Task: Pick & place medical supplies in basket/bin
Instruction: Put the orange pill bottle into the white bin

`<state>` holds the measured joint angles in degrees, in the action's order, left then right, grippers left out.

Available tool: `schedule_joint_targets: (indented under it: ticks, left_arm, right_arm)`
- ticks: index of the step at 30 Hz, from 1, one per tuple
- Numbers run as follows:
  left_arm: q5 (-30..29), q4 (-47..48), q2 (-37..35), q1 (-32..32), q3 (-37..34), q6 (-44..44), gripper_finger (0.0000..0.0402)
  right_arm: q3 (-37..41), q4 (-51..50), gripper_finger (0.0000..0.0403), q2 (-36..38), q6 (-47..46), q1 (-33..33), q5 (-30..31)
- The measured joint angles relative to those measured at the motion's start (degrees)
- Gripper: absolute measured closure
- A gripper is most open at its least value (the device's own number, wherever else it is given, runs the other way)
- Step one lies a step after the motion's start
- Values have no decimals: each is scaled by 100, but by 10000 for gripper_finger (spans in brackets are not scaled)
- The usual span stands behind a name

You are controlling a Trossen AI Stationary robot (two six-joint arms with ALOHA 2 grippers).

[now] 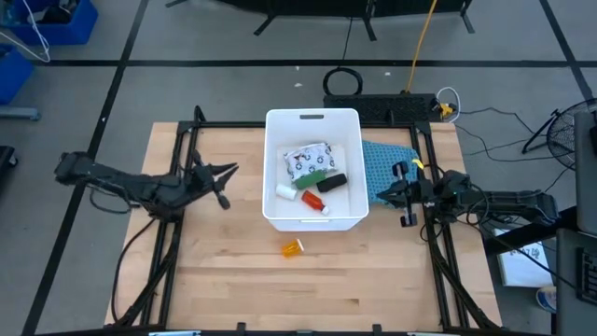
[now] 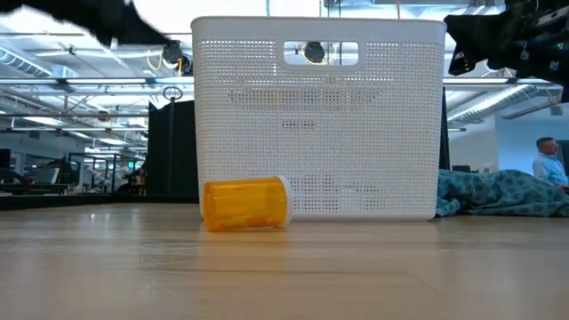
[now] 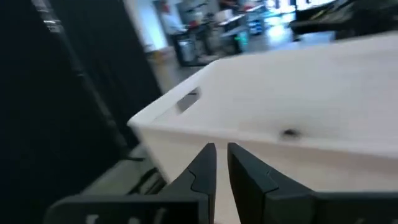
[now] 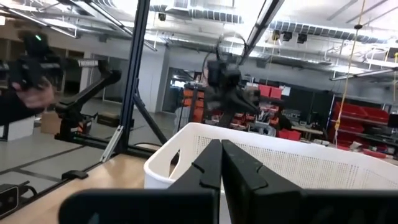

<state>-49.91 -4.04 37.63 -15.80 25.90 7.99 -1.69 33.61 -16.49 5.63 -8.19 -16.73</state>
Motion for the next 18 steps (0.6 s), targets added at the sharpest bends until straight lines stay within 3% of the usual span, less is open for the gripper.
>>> schedule_joint_targets:
  ticks: [4,10,14,18]
  left_arm:
    - [-55,1309,743,-877,1030,-414,389]
    - [-1422,2009,2361,-2311,2230,-1010,397]
    - [-1075,2368,3382,-2648,3016,-1592,391]
    - [-906,2725,4350,-2754,3651,-2191,354]
  right_arm:
    - [4,-5,403,0,20,0,2]
    - [8,-1,403,0,-43,0,2]
    - [8,-10,403,-2,-160,0,5]
    - [8,-20,403,-4,-274,0,6]
